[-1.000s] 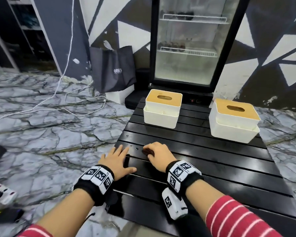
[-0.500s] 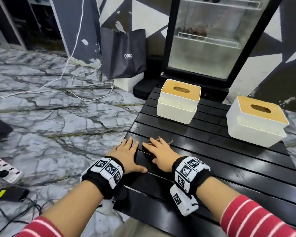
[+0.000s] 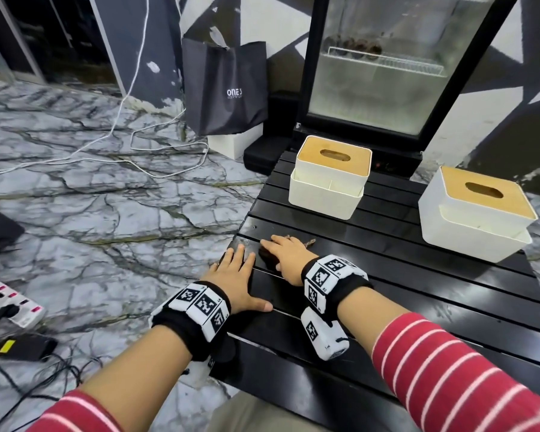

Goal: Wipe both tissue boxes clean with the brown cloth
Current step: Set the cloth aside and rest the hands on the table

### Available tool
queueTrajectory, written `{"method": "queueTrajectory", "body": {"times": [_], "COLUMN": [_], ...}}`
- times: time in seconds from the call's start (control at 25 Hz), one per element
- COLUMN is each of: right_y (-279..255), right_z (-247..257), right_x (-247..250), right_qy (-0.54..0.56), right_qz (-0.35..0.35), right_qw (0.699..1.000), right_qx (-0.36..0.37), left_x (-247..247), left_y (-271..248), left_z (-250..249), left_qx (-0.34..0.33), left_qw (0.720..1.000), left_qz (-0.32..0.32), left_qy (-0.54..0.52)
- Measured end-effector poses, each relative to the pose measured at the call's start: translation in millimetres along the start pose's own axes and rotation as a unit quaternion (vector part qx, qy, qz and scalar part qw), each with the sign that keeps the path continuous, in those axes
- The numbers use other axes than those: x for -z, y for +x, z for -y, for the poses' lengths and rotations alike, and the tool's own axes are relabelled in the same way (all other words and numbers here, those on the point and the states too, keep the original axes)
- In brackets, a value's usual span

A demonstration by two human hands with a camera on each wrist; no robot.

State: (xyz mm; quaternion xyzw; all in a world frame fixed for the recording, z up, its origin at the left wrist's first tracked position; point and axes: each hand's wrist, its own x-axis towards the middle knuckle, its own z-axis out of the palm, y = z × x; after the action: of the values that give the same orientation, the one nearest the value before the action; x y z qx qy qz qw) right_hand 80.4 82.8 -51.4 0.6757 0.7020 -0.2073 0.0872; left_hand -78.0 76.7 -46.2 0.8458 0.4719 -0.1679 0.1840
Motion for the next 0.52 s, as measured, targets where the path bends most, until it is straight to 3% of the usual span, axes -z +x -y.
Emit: {"method": "queueTrajectory", "body": {"times": [0.52], "right_y": [-67], "right_z": [22], "right_x": [-34], "right_qy": [0.012], "right_qz": [-0.028], "right_qw": [0.998], "right_qx": [0.057], "left_x": [-1], "left_y": [1], "left_z": [4], "left_qx": [0.01], "left_qw": [1.0], "left_qz": [0.002], "left_qy": [-0.004]}}
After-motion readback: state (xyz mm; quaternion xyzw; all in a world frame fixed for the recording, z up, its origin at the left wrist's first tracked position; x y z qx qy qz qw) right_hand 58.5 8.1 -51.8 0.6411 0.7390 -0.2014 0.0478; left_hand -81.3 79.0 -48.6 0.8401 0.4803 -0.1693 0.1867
